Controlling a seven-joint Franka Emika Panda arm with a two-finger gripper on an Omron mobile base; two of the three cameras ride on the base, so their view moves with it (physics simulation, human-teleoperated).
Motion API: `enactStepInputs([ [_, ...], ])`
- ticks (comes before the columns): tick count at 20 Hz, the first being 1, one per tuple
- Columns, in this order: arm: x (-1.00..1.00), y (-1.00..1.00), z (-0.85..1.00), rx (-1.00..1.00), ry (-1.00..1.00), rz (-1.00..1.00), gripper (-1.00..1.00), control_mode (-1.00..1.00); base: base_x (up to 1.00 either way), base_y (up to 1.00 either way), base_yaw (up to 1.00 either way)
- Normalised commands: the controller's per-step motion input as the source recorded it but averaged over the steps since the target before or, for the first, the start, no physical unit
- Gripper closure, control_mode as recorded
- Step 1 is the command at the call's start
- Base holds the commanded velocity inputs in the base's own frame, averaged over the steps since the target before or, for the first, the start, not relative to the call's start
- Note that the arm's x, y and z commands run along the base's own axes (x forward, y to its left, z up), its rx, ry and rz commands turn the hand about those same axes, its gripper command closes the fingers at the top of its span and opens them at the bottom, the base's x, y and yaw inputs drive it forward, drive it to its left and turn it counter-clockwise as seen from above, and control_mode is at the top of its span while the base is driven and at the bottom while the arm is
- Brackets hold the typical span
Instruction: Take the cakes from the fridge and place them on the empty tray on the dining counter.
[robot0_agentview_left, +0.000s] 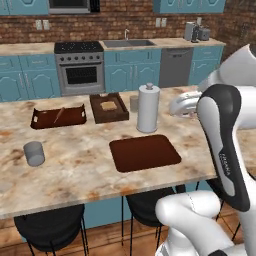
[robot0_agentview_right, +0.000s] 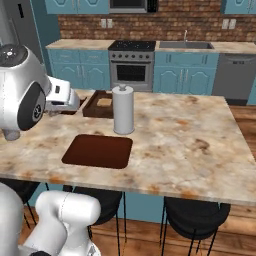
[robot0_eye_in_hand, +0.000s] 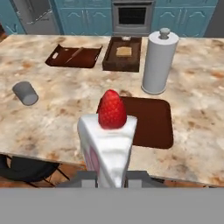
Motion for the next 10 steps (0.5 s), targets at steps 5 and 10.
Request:
enactStepInputs([
  [5,0.85,0.03,-0.61,0.0,0.23,0.21,1.0,-1.0,0.0,0.0,0.0],
  [10,0.77,0.0,-0.66,0.0,0.04,0.28,1.0,-1.0,0.0,0.0,0.0],
])
